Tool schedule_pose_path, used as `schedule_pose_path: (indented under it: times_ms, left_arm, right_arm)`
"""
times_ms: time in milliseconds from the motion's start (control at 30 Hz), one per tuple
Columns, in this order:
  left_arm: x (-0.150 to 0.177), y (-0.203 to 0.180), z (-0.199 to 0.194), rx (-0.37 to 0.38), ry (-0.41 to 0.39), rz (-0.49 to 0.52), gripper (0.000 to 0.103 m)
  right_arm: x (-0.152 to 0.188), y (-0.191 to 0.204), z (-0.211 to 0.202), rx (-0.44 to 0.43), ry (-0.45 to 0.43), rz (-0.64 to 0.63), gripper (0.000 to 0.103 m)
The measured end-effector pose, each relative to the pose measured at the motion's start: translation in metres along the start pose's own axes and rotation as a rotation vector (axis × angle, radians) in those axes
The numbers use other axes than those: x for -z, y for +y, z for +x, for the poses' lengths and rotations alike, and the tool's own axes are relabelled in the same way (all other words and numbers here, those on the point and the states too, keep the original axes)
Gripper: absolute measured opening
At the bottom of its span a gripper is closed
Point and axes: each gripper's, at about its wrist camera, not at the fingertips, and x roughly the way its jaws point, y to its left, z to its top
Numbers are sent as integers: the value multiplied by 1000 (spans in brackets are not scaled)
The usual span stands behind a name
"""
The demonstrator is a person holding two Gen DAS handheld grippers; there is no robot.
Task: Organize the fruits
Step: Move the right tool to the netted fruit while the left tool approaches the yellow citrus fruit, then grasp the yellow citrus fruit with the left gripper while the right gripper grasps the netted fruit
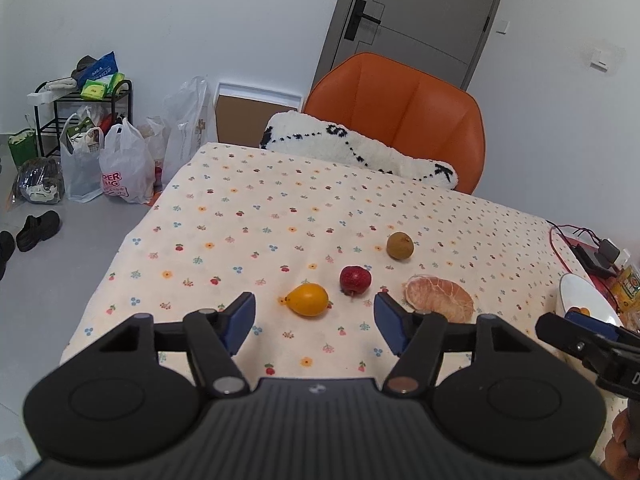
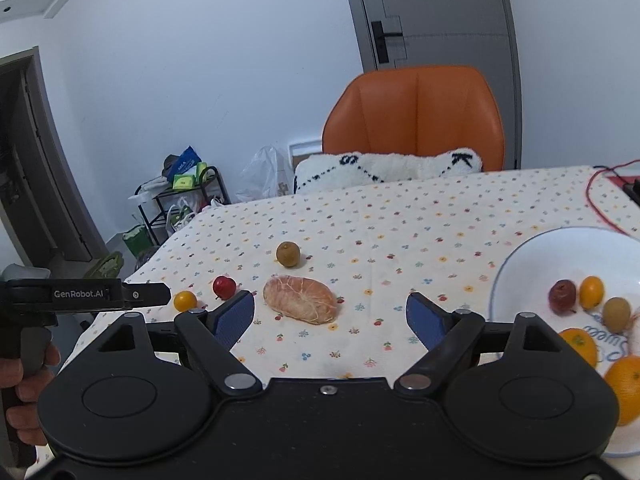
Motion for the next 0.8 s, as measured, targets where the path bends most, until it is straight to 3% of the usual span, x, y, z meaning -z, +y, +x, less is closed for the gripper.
schedule_pose_path:
  times_ms: [167,433,733,800]
  left_arm:
    - [-2,2,11,-3,8,-4,60]
    - [1,3,30,-6,27,-12,50]
    - [4,1,43,-42,25,11,29]
    - [5,2,43,-39,18,15,29]
  right_arm:
    - [-2,4,17,-11,19,-24,82]
    - [-10,11,46,-43,51,-71,71]
    - [-14,15,77,-68,78,-100,67]
    - [-14,17,83,-76,85,-110,65]
